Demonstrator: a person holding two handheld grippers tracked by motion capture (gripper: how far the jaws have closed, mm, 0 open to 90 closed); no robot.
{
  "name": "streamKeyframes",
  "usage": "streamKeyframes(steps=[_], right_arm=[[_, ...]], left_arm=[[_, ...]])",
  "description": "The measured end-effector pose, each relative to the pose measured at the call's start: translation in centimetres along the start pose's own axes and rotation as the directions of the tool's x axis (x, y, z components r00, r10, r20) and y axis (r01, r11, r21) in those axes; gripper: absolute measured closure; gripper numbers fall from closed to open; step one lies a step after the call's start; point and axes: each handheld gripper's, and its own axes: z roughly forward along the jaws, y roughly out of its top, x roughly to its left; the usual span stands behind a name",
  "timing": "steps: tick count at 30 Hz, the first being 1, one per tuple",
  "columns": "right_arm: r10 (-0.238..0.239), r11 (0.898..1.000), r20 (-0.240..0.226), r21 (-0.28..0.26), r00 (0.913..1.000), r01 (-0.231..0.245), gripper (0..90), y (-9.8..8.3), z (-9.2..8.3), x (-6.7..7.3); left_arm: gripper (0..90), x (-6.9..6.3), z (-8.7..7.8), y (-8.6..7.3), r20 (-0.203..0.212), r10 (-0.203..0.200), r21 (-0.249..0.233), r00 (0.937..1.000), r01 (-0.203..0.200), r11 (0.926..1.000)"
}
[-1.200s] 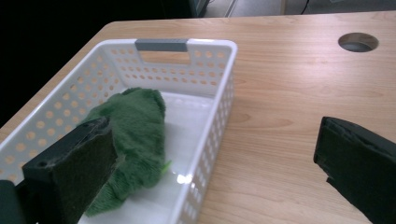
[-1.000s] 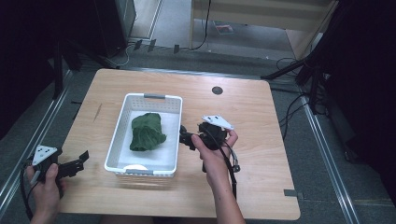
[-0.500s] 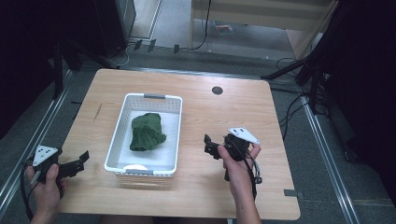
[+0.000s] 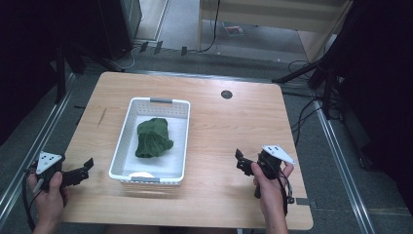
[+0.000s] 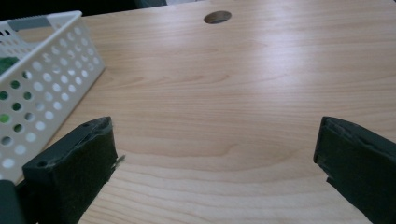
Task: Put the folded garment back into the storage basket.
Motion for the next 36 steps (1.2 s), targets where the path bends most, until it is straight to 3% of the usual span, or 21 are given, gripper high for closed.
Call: streamKeyframes(steps=[9, 12, 14, 23, 32, 34, 36], right_arm=[[0.041, 0.999, 0.041, -0.01, 0.9983, -0.041, 0.0, -2.2, -1.4, -4.1], [0.03, 0.999, 0.059, -0.013, 0.9978, -0.029, 0.0, -2.7, -2.0, -5.2], [-0.017, 1.0, 0.101, -0.011, 0.9947, 0.018, 0.0, -3.2, -2.6, -6.3], [-0.009, 1.0, 0.122, 0.002, 0.9925, 0.009, 0.0, -5.2, -4.7, -9.7], [0.011, 0.999, 0.118, -0.051, 0.9929, -0.005, 4.4, -5.9, -6.5, -11.3], [-0.004, 0.999, 0.117, -0.035, 0.9931, 0.008, 5.0, -6.0, -6.5, -11.1], [0.023, 1.0, 0.084, -0.015, 0.9962, -0.022, 9.3, -6.0, -6.4, -11.0]], left_arm=[[1.2, -0.1, 0.0, 0.0, -0.008, 0.01, 0.001, 0.9999, -0.01, 0.9999], [1.2, -0.1, 0.0, 0.0, -0.008, 0.011, 0.002, 0.9999, -0.011, 0.9999], [1.2, -0.1, 0.0, 0.0, -0.005, 0.008, 0.004, 1.0, -0.008, 1.0], [1.2, -0.1, 0.0, 0.0, -0.005, 0.013, 0.006, 0.9999, -0.013, 0.9999], [1.2, 0.0, 0.1, 0.0, 0.0, 0.01, 0.009, 1.0, -0.01, 0.9999], [1.3, 0.0, 0.1, 0.0, 0.001, 0.009, 0.009, 1.0, -0.009, 0.9999], [1.2, -0.1, 0.1, 0.0, -0.001, 0.01, 0.009, 1.0, -0.01, 0.9999]])
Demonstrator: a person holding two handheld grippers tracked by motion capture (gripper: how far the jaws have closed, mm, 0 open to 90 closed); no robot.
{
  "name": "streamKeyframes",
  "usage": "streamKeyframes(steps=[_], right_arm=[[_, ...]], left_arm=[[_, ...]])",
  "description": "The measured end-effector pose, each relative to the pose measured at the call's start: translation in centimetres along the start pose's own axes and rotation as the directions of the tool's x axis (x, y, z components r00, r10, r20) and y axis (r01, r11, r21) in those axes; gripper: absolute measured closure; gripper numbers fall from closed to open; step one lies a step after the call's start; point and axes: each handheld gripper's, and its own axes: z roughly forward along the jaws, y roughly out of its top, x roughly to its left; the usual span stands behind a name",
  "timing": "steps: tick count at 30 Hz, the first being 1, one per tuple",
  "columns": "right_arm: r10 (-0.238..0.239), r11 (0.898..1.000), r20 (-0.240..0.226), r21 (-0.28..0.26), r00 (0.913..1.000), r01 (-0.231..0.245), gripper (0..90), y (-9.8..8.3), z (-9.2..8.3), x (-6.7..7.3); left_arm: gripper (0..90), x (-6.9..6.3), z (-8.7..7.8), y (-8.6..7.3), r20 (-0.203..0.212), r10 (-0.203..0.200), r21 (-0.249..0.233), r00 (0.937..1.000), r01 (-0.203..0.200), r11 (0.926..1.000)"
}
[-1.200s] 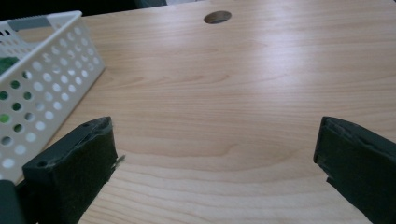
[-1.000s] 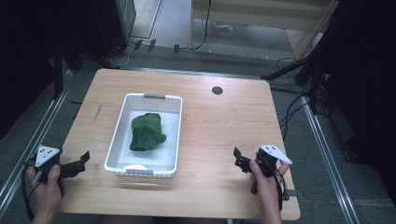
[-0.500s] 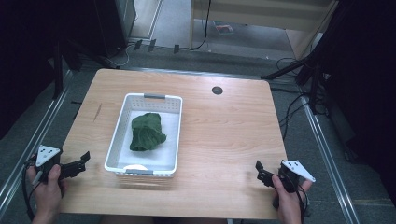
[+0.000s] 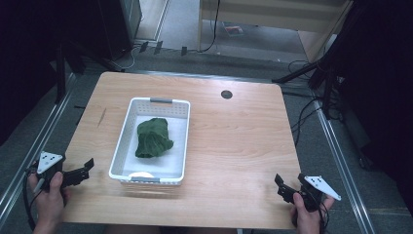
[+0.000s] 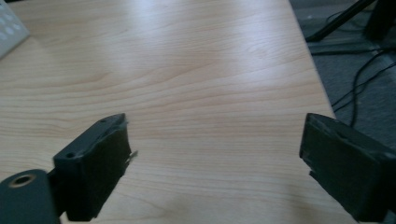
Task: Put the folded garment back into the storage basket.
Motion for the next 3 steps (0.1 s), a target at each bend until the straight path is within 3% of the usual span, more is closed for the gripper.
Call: streamKeyframes(steps=[1, 3], right_arm=[[0.016, 1.0, -0.014, 0.001, 0.9998, -0.016, 11.1, 0.02, 0.06, 0.01], [0.011, 1.0, 0.007, -0.012, 0.9999, -0.011, 11.5, -0.02, -0.01, 0.12]], left_arm=[[1.3, -0.01, 0.0, 0.0, -0.001, 0.001, 0.001, 1.0, -0.001, 1.0], [1.2, -0.04, 0.01, 0.0, -0.001, 0.001, 0.001, 1.0, -0.001, 1.0]])
